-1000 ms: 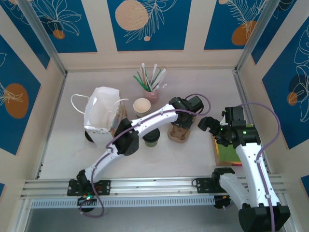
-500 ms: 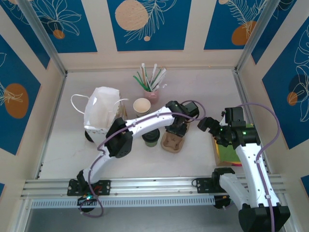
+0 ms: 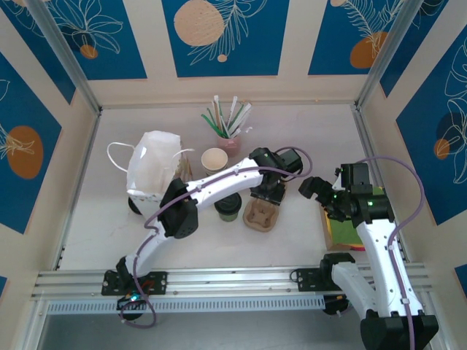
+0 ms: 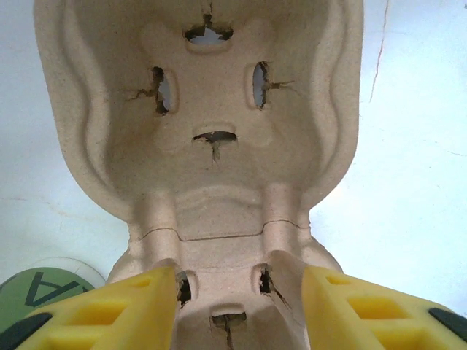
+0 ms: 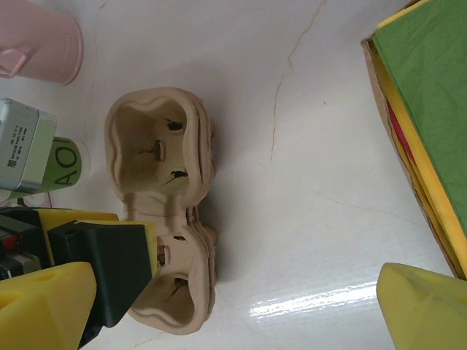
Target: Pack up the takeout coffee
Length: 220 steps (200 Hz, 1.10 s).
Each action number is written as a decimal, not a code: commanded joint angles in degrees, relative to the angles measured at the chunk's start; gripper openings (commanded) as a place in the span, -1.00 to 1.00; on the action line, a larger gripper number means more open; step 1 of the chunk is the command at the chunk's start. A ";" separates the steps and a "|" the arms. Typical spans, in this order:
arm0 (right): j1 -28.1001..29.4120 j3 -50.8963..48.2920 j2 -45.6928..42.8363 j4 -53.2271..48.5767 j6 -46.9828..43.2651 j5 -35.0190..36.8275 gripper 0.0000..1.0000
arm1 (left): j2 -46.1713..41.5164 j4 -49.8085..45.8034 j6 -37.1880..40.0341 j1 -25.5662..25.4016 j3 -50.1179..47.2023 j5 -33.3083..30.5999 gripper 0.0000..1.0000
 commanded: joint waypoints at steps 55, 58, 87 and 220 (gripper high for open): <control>0.02 -0.41 -0.94 0.20 -0.41 -3.86 0.98 | 3.51 -3.53 0.13 0.36 1.95 2.52 -0.10; 0.00 -0.42 -0.91 0.28 -0.41 -3.78 0.98 | 3.58 -3.48 0.15 0.38 2.03 2.54 -0.10; 0.02 -0.53 -0.94 0.25 -0.31 -3.68 0.98 | 4.30 -3.61 0.34 0.64 2.50 2.74 -0.10; 0.02 -0.81 -0.94 0.46 -0.32 -3.25 0.98 | 6.50 -5.76 1.30 0.74 4.86 0.79 -0.09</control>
